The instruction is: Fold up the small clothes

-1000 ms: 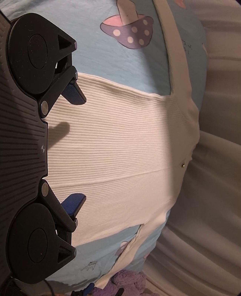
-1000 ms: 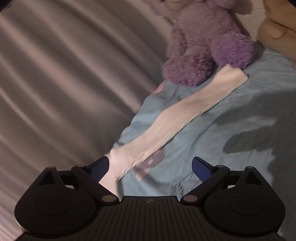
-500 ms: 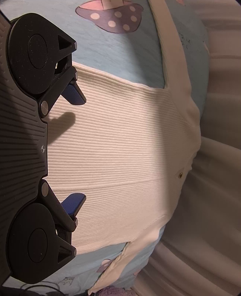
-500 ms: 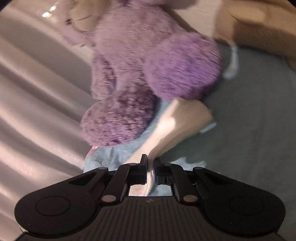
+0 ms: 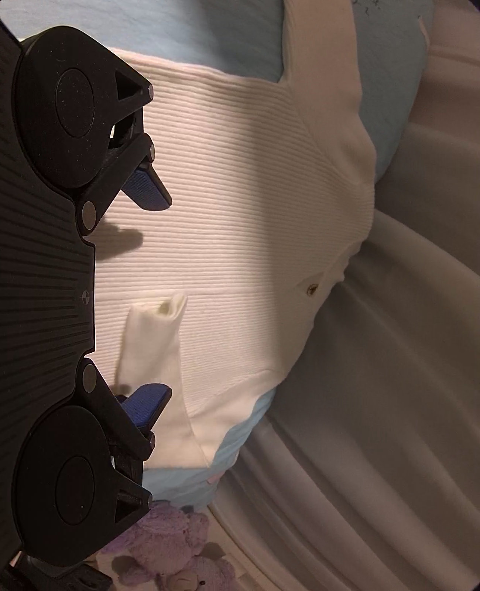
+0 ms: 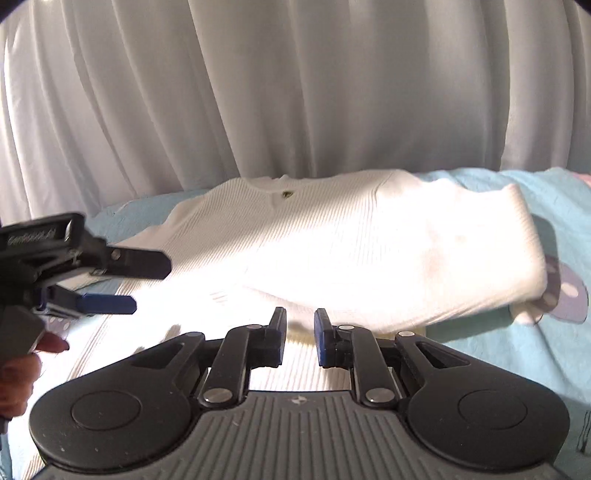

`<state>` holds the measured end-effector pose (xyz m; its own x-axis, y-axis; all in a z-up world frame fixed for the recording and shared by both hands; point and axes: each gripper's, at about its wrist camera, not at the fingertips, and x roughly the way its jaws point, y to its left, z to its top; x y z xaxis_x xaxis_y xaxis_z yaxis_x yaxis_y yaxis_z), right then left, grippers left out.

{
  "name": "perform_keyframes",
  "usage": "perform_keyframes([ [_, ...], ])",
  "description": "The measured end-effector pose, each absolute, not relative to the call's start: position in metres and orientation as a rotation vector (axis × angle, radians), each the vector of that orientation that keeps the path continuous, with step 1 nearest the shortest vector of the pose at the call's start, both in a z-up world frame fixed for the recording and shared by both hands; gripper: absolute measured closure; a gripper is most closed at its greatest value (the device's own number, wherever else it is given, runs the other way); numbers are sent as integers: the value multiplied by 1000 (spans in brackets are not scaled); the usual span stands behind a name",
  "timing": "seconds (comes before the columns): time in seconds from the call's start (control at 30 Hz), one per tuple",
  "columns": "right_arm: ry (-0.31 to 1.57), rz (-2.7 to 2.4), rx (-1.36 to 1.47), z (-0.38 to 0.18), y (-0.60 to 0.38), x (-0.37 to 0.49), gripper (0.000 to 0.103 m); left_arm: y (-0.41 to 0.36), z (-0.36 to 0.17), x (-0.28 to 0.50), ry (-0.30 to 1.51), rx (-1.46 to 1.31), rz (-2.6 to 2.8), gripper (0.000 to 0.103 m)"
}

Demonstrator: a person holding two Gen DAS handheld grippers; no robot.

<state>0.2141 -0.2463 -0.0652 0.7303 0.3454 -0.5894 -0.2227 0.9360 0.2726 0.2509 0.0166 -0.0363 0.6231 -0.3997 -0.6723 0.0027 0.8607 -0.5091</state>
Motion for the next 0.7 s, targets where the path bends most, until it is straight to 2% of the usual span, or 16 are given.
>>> perform_keyframes([
  [0.1, 710, 234, 246, -69, -263, 207, 83, 24, -50, 263, 929, -580, -265, 13],
  [0.2, 723, 175, 350, -72, -277, 206, 83, 20, -62, 272, 978, -646, -313, 30],
  [0.4, 726, 142, 436, -76, -289, 195, 83, 0, -72, 285, 1020, -634, -361, 48],
  [0.47, 730, 141, 441, -78, -288, 198, 83, -5, -72, 287, 1034, -630, -377, 65],
  [0.53, 732, 138, 447, -80, -288, 199, 83, -11, -77, 291, 1073, -643, -400, 90],
  [0.7, 736, 132, 442, -80, -288, 203, 83, -24, -72, 295, 1036, -574, -435, 96],
])
